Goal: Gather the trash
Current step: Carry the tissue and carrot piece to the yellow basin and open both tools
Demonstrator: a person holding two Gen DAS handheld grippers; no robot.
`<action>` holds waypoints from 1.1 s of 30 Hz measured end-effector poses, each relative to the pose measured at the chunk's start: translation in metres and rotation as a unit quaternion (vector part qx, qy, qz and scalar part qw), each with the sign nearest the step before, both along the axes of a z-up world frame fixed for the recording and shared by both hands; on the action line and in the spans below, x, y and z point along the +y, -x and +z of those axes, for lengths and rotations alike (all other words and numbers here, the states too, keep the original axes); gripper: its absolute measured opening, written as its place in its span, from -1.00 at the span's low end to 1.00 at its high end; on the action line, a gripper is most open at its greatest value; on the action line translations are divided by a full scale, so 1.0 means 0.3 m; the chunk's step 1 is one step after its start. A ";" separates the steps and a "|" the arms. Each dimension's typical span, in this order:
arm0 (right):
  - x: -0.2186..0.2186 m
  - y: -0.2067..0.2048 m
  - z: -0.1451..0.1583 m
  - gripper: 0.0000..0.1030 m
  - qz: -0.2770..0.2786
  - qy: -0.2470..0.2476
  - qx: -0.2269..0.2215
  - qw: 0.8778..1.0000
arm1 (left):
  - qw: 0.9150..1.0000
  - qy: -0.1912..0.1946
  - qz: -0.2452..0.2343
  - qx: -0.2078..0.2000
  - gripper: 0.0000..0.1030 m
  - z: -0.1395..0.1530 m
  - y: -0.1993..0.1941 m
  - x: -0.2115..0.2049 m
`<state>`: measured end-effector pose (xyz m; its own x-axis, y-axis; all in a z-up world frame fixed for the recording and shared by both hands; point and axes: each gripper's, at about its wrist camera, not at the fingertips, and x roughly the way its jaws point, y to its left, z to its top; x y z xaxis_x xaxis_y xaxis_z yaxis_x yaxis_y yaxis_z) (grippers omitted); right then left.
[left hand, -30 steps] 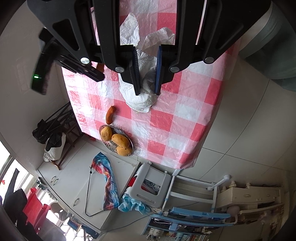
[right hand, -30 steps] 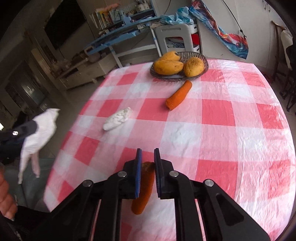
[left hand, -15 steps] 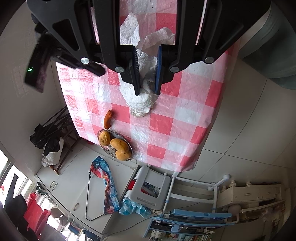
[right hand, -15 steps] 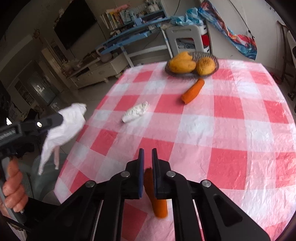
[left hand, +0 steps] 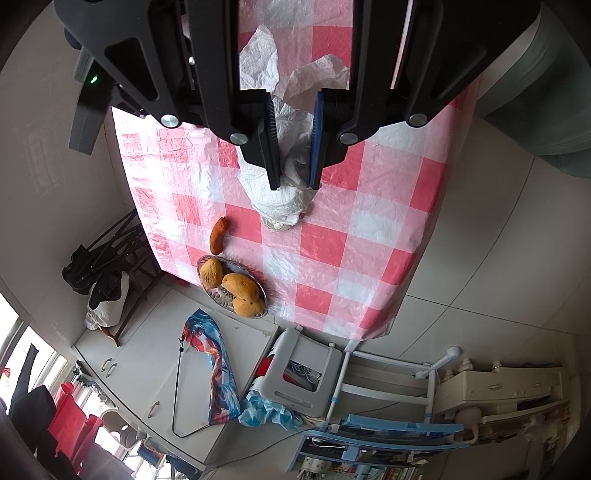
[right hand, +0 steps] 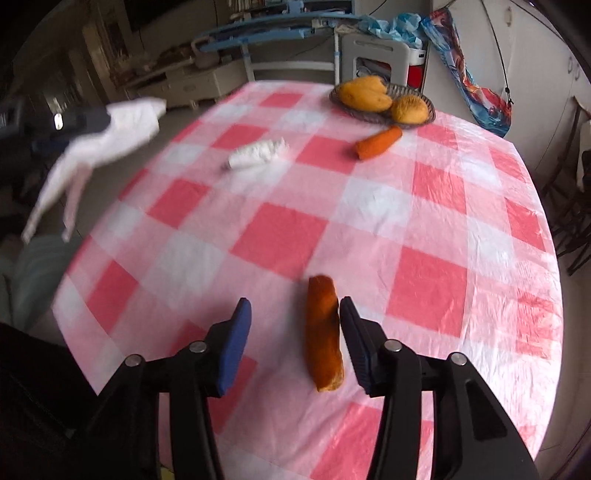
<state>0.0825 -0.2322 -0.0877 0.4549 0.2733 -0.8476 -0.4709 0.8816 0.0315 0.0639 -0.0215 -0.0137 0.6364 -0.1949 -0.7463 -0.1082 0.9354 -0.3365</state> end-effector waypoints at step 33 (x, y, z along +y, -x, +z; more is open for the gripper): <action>-0.072 0.290 0.100 0.04 0.125 -0.175 0.069 0.974 | 0.997 -0.036 -0.023 0.063 -0.72 -0.164 0.432 -0.093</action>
